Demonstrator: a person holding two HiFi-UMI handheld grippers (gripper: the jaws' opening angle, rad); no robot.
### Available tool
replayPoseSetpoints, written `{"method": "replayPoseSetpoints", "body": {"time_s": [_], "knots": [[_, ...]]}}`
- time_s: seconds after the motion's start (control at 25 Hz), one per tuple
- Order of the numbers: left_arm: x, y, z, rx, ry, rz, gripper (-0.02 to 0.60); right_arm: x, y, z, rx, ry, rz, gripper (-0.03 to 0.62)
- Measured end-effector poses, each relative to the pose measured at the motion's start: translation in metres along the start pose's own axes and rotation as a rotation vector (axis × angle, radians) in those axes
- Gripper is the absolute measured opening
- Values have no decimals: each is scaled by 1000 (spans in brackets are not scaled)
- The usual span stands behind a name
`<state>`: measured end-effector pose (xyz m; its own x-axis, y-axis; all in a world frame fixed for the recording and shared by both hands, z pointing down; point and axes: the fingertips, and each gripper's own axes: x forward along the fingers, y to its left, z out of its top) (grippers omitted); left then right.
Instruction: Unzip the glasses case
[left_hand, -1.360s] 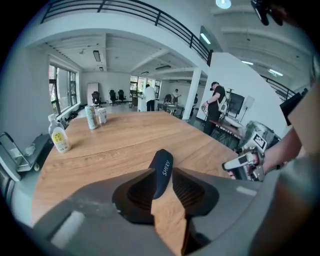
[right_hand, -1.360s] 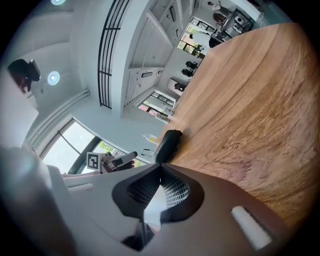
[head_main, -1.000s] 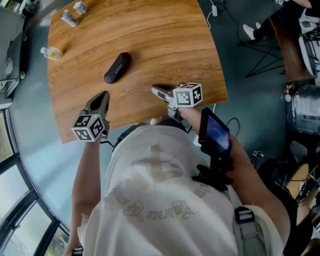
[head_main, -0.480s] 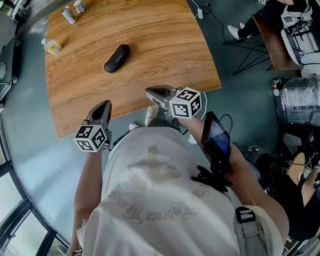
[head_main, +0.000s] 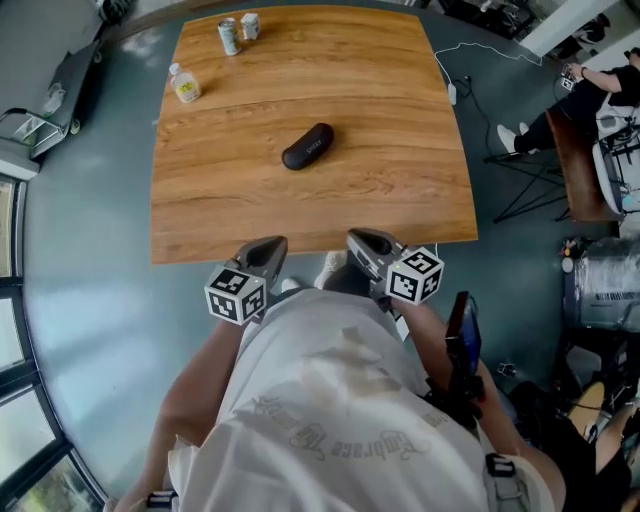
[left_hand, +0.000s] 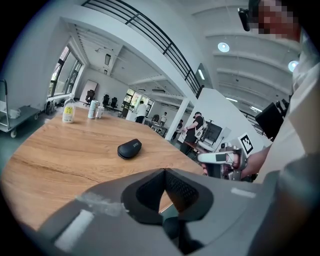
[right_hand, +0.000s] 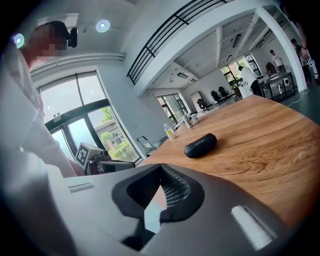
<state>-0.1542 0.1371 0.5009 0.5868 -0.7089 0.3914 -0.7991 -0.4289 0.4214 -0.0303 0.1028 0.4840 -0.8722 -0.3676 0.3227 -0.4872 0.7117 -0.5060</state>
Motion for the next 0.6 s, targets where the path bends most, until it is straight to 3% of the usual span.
{"method": "replayPoseSetpoints", "body": {"time_s": [0.6], "knots": [[-19, 12, -5, -53, -60, 28, 5, 21, 20, -9, -41, 46, 33, 8]]}}
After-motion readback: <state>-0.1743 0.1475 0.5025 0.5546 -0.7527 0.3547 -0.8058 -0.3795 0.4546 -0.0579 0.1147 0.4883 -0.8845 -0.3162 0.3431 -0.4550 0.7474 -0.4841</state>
